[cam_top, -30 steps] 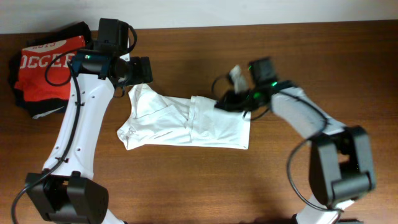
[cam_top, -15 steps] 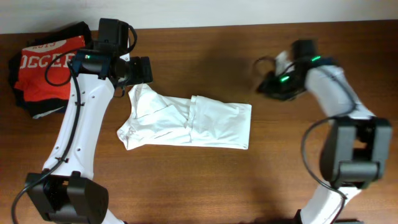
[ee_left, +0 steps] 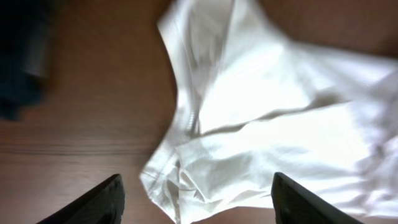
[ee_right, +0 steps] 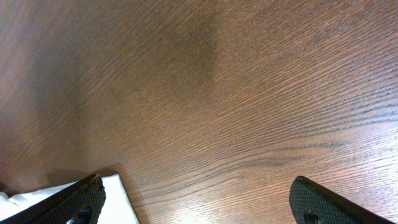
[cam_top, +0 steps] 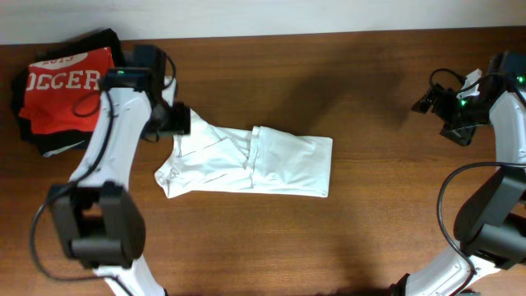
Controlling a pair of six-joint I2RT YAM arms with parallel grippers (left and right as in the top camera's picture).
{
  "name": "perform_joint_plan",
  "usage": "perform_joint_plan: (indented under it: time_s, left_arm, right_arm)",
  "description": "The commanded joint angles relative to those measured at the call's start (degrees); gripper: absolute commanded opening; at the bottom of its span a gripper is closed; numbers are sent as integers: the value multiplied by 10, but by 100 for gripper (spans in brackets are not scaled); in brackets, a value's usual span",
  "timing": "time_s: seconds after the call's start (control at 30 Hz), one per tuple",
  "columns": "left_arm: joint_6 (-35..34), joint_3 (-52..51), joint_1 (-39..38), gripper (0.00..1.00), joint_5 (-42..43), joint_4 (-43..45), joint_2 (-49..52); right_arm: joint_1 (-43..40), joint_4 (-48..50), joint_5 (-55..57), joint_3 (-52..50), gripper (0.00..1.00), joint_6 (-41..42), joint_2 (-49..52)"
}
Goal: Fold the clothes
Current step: 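Fold the left end rightward onto the stack with the left gripper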
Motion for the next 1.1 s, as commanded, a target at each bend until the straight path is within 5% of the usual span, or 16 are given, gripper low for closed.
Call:
perform_joint_plan:
  time_s: [0.0, 0.4, 0.47, 0.53, 0.67, 0.8, 0.93, 1.07]
  left_arm:
    - [74, -13, 15, 80, 69, -24, 71]
    - [107, -14, 26, 77, 44, 9, 183]
    - [107, -17, 26, 70, 45, 12, 207]
    - [107, -39, 25, 39, 45, 22, 232]
    - [107, -48, 25, 33, 51, 32, 235]
    - [106, -42, 25, 1, 60, 34, 235]
    - [85, 90, 25, 1, 44, -52, 233]
    - [70, 238, 25, 1, -68, -121, 233]
  right_arm:
    - [0, 0, 5, 0, 98, -4, -3]
    - [0, 0, 5, 0, 98, -4, -3]
    - [0, 0, 5, 0, 98, -4, -3]
    - [0, 0, 5, 0, 98, -4, -3]
    - [0, 0, 5, 0, 98, -4, -3]
    - [0, 0, 5, 0, 98, -4, -3]
    - [0, 0, 5, 0, 98, -4, -3]
    - [0, 0, 5, 0, 98, -4, -3]
